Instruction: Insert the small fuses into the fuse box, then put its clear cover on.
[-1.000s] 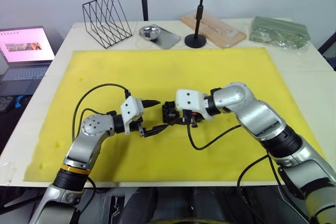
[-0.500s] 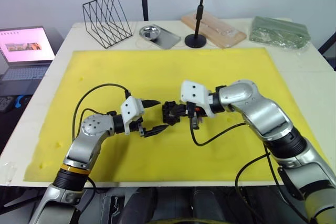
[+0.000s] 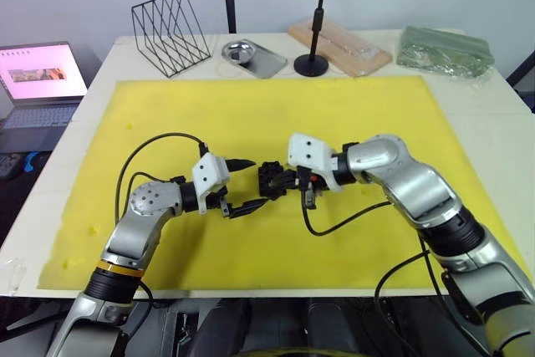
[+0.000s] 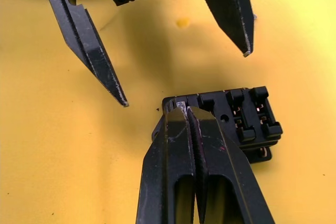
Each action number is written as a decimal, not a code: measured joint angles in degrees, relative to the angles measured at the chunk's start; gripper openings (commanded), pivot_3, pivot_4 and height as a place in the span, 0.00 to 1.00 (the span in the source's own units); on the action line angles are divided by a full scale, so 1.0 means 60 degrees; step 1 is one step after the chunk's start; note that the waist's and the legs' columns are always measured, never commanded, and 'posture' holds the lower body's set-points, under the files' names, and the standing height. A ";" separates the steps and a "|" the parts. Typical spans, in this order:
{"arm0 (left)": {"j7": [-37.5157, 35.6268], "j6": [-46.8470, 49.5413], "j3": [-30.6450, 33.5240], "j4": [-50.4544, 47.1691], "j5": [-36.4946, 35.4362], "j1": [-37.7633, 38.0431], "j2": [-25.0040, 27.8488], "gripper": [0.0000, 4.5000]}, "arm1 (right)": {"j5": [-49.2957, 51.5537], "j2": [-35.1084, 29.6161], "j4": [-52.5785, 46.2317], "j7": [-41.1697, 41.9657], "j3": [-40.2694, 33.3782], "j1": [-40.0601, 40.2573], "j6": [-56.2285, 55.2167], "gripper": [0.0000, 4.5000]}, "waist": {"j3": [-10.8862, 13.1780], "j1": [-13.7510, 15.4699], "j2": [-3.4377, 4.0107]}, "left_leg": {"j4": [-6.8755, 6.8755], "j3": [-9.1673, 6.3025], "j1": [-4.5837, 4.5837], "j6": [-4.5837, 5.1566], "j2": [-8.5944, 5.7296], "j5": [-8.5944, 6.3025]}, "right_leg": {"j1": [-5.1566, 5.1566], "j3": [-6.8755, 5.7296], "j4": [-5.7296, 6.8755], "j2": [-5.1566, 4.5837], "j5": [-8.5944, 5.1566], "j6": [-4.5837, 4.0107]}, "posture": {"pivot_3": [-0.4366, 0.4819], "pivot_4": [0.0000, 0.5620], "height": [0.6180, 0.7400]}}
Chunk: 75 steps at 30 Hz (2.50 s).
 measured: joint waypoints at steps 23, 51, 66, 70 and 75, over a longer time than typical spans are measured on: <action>-0.0183 0.0064 0.0136 -0.0115 -0.0272 0.0014 0.0067 1.00 | 0.0304 0.0290 0.0131 -0.0107 -0.0278 0.0280 -0.0235 0.01 | -0.0004 0.0002 0.0000 | 0.0003 -0.0002 0.0002 -0.0001 0.0001 0.0000 | 0.0003 0.0000 0.0003 0.0000 0.0001 -0.0002 | 0.48 0.27 1.00; -0.0550 0.0792 0.3823 0.2316 -0.0889 0.0246 0.4144 1.00 | 0.1328 -0.3107 0.3794 -0.0131 -0.7182 0.4339 -0.4011 0.99 | 0.0015 -0.0144 0.0032 | -0.0017 0.0030 0.0012 0.0005 0.0024 -0.0004 | 0.0004 0.0010 -0.0004 0.0010 0.0004 -0.0008 | 0.48 0.27 1.00; 0.2985 1.2241 0.7217 0.1751 -0.7501 -0.1609 0.3086 1.00 | 0.3135 -0.1956 -0.0814 -0.0564 -0.5153 0.2659 -0.1622 0.99 | 0.0020 -0.0201 0.0023 | 0.0007 0.0001 0.0010 0.0001 0.0019 -0.0008 | 0.0004 0.0003 0.0016 0.0016 0.0001 -0.0002 | 0.48 0.27 1.00; 0.5689 1.4205 0.8842 0.2997 -0.9378 -0.1993 0.1018 1.00 | 0.3507 -0.1293 -0.2376 -0.0953 -0.3926 0.2070 -0.0855 0.99 | 0.0012 -0.0211 0.0017 | 0.0008 -0.0005 0.0016 -0.0037 0.0023 0.0002 | 0.0003 0.0003 0.0026 0.0020 0.0001 -0.0003 | 0.48 0.27 1.00; 0.8758 1.4084 0.9151 0.2622 -1.1219 -0.1682 -0.0670 1.00 | 0.3420 -0.1227 -0.2605 -0.1341 -0.3519 0.1831 -0.0640 0.99 | 0.0006 -0.0149 -0.0035 | 0.0026 0.0001 0.0008 -0.0093 0.0019 0.0013 | 0.0002 0.0008 0.0023 0.0011 0.0004 -0.0005 | 0.48 0.27 1.00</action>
